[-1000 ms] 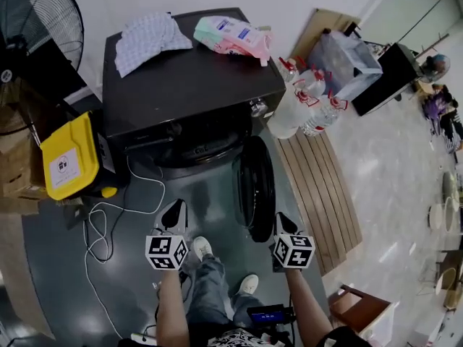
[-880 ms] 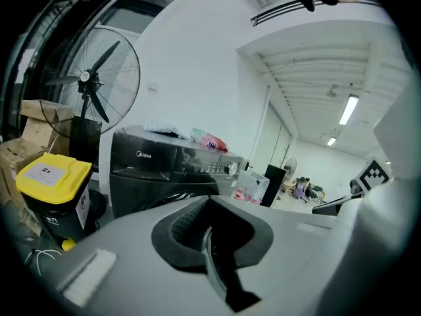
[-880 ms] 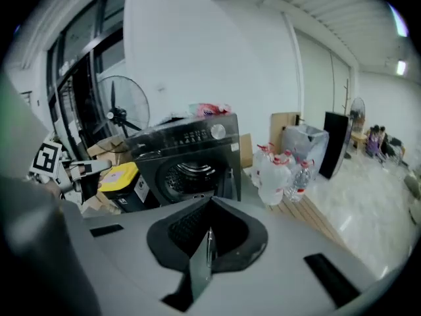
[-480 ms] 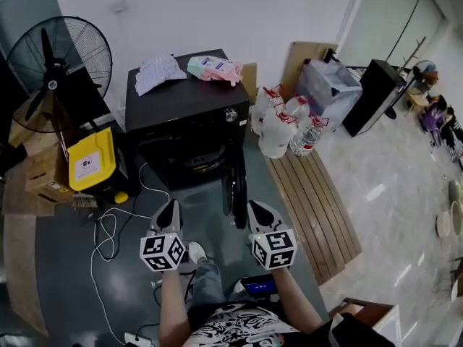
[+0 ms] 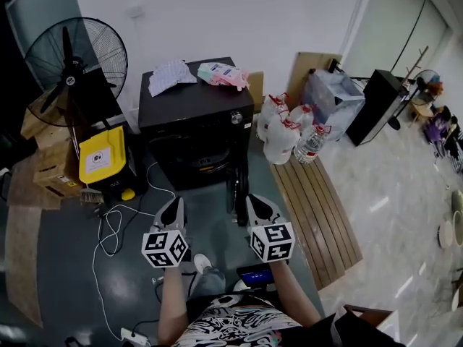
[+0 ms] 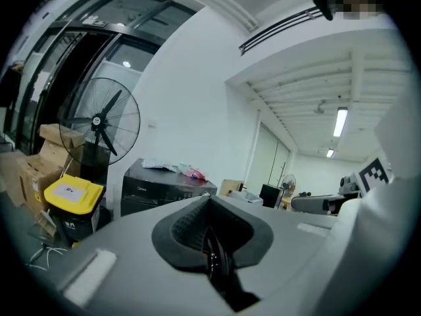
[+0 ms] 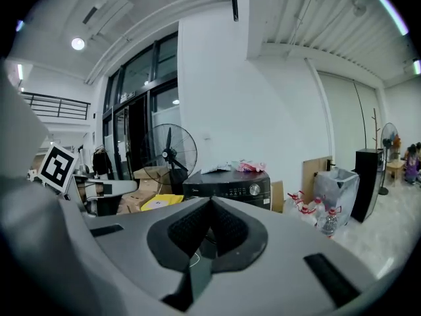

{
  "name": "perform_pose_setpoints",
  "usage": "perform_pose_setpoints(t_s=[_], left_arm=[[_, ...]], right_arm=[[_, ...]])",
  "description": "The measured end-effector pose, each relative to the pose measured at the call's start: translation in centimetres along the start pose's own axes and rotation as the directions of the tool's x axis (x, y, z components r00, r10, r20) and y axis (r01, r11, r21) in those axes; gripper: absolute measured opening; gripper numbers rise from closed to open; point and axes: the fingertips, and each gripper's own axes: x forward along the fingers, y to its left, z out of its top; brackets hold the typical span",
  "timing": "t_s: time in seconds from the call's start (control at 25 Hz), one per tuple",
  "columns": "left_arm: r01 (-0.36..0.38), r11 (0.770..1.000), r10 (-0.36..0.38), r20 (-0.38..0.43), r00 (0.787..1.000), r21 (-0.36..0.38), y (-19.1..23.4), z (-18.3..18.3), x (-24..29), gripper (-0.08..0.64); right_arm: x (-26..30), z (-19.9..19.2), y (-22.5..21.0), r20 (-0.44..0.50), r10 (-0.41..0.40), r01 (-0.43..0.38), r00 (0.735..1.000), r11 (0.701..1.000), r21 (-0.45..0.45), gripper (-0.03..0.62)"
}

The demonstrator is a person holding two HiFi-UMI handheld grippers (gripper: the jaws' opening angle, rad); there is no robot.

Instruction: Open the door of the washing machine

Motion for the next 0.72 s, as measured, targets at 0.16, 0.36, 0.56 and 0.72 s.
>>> perform_pose_setpoints(t_s=[0.16, 0.36, 0.56, 0.72], left_arm=[[-0.017, 1.000, 0.017, 0.021, 1.000, -0.014, 0.8, 0.4, -0.3, 0.002], [-0.028, 1.000, 0.028, 0.037, 0.999, 0.004, 1.3, 0.6, -0.6, 0.002], [-0.024, 0.999, 0.025, 0.043, 0.999, -0.027, 1.8, 0.9, -0.5, 0.002], [-0.029, 1.000, 0.029, 0.028, 0.999, -0.005, 2.0, 0.8, -0.3, 0.002]], right_arm=[[0.3, 0.0, 0.6, -0.010, 0.014, -0.014, 1.000, 1.000, -0.005, 0.000], [0.6, -0.1, 0.9, -0.011, 0.020, -0.020, 1.000, 1.000, -0.006, 0.000], [0.9, 0.0, 1.2, -0.013, 0.025, -0.025, 1.000, 1.000, -0.005, 0.000], [1.1, -0.2, 1.0, -0.021, 0.024, -0.024, 0.999, 1.000, 0.003, 0.000]])
